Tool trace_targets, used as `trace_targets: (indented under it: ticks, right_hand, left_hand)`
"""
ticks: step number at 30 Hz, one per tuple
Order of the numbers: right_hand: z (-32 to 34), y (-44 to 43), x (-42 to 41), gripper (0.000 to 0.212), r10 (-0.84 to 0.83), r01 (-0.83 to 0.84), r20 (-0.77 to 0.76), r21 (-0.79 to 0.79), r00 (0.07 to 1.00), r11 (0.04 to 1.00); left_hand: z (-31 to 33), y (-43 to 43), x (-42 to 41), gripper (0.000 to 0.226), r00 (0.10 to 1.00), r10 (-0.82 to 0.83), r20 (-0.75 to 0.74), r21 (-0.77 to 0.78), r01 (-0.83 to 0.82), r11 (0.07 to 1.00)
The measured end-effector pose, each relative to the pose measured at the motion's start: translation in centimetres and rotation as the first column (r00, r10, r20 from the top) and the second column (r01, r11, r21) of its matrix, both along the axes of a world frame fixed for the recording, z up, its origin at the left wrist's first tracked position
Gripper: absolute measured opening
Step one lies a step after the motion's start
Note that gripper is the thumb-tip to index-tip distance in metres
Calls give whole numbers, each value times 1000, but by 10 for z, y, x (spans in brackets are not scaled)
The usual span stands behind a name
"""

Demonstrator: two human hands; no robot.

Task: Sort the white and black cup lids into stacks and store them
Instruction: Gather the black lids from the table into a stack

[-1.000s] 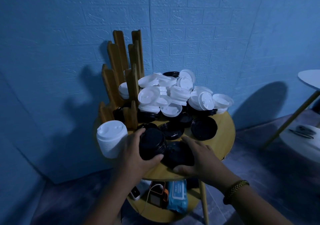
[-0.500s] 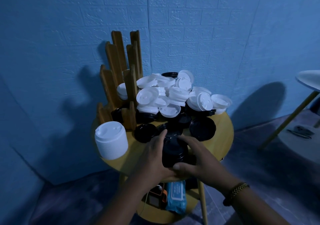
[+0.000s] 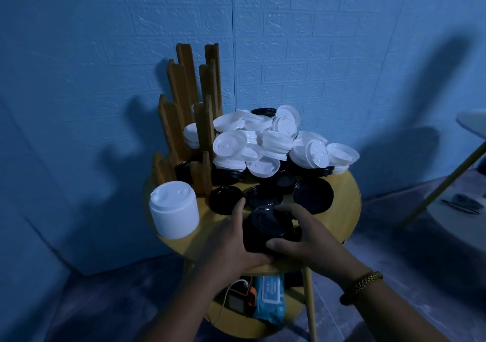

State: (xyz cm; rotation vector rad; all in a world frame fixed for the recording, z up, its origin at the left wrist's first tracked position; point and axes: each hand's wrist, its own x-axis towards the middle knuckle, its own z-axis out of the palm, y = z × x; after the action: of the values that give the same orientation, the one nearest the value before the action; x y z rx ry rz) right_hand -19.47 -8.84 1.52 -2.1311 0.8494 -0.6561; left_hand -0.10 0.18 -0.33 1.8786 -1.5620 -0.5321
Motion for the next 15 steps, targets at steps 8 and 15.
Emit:
trace_targets:
  ticks: [8, 15]
  right_hand:
    - [9, -9, -6, 61, 82, -86, -123, -22, 989, 996]
    - [5, -26, 2, 36, -31, 40, 104, -89, 994, 995]
  left_hand:
    - [2, 0, 6, 121, 993, -91, -72, 15, 92, 996]
    - [4, 3, 19, 88, 995, -65, -80, -58, 61, 996]
